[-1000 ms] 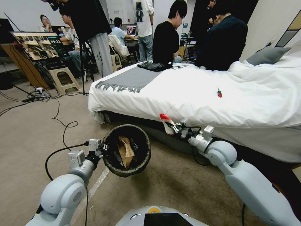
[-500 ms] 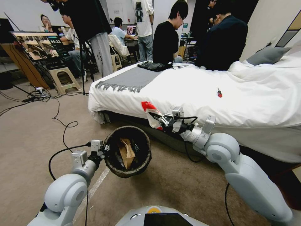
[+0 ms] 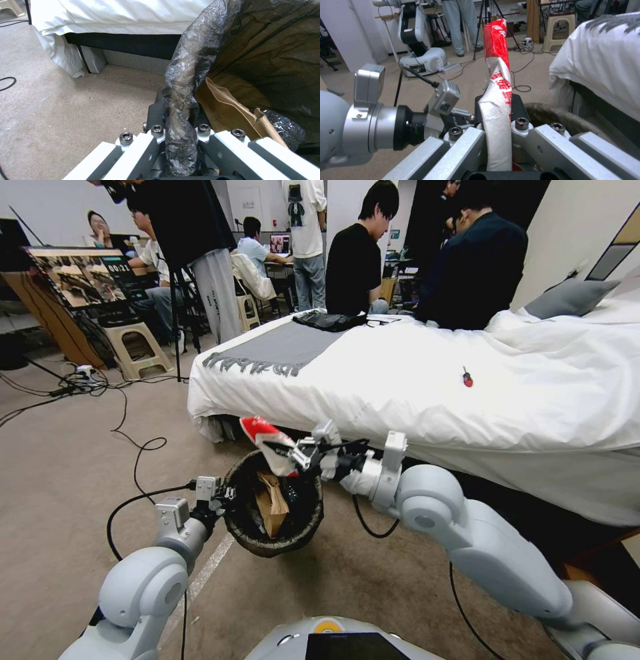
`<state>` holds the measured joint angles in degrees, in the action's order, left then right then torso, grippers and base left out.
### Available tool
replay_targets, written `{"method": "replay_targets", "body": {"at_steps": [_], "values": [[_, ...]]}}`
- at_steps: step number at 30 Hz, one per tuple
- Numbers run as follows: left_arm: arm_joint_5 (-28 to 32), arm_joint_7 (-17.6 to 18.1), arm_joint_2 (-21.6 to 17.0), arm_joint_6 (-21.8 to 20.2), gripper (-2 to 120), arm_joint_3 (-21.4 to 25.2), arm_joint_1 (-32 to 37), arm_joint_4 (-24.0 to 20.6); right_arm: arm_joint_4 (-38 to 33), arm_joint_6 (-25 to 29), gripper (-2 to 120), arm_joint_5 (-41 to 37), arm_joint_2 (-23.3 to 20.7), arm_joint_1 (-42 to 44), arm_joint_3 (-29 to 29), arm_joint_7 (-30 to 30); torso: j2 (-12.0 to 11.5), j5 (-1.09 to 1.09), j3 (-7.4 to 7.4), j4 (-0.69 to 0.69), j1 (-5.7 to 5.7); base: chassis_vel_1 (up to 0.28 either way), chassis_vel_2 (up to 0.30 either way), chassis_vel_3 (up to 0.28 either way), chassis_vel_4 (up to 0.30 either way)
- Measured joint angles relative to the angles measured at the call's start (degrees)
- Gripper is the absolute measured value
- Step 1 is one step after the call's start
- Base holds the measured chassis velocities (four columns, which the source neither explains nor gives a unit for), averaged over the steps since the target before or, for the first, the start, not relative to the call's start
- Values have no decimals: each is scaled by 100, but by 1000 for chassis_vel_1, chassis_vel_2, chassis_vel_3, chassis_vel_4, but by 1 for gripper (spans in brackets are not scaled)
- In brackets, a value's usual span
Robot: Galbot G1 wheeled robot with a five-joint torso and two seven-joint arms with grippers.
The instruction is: Pick up the trash bin, then pick up the garbage from the floor and place it into the trash bin.
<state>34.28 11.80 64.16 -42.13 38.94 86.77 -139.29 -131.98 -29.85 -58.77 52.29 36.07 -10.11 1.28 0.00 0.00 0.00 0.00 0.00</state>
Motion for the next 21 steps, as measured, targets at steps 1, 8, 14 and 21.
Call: {"method": "replay_targets", "body": {"at_steps": [1,8,14,21], "values": [[0,0,0,0,1,0,0,0,0,0,0,0,0,0,0,0,0,0,0,0,0,0,0,0,0],[41,0,-17,0,1,-3,-53,23,3,-68,0,74,-31,163,-123,-130,0,0,0,0,0,0,0,0,0],[63,2,-22,0,1,1,-80,34,3,-98,0,151,-69,247,-190,-143,0,0,0,0,0,0,0,0,0],[85,1,-28,0,1,24,-83,35,-17,-221,19,251,-78,325,-209,-181,0,0,-1,0,0,0,0,0,0]]}}
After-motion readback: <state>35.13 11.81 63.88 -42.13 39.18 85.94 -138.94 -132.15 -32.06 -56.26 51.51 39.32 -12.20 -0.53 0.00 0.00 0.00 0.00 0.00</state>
